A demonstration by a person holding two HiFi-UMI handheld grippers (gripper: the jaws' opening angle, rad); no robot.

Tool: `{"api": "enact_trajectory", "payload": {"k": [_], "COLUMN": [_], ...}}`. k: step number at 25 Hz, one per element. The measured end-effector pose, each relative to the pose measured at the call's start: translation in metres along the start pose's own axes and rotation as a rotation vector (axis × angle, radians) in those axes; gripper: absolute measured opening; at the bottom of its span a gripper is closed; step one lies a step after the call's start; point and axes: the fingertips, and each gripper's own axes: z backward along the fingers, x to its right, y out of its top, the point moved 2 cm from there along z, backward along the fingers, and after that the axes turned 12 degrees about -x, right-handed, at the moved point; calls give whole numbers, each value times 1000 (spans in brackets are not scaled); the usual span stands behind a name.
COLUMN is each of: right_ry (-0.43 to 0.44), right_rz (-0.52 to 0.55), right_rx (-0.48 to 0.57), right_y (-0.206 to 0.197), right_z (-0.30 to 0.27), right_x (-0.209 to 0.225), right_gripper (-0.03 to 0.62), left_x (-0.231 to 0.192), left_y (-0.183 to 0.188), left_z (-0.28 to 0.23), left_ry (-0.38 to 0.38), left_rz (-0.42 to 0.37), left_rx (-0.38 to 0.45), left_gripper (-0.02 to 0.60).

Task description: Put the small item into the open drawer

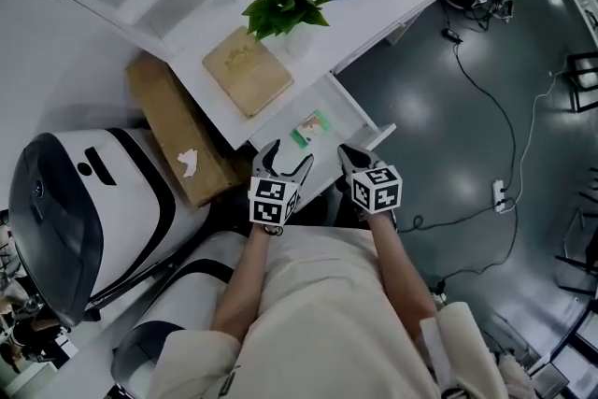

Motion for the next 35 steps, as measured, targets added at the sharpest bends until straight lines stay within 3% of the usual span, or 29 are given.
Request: {"api": "enact_trajectory", "payload": {"k": [15, 23, 29, 35], "right_ry": [-9, -20, -43, -44], "right_rz": [-16, -18, -45, -35], "right_rx": [15, 27, 53, 43], "right_y": [-4, 1, 6, 6], "right_z": [12, 13, 19, 16], "right_x": [11, 14, 21, 20], "right_gripper": [25, 25, 25, 25], "left_x": [17, 6, 5, 4], "left_y": [-3, -5, -5, -1], "left_z": [-18, -14, -15, -14], "left_ry": [-69, -90, -79, -71], "left_rz": [-67, -22, -45, -67], "left_rx": [-34, -25, -35, -28], "left_gripper": [313, 203, 101, 36]}}
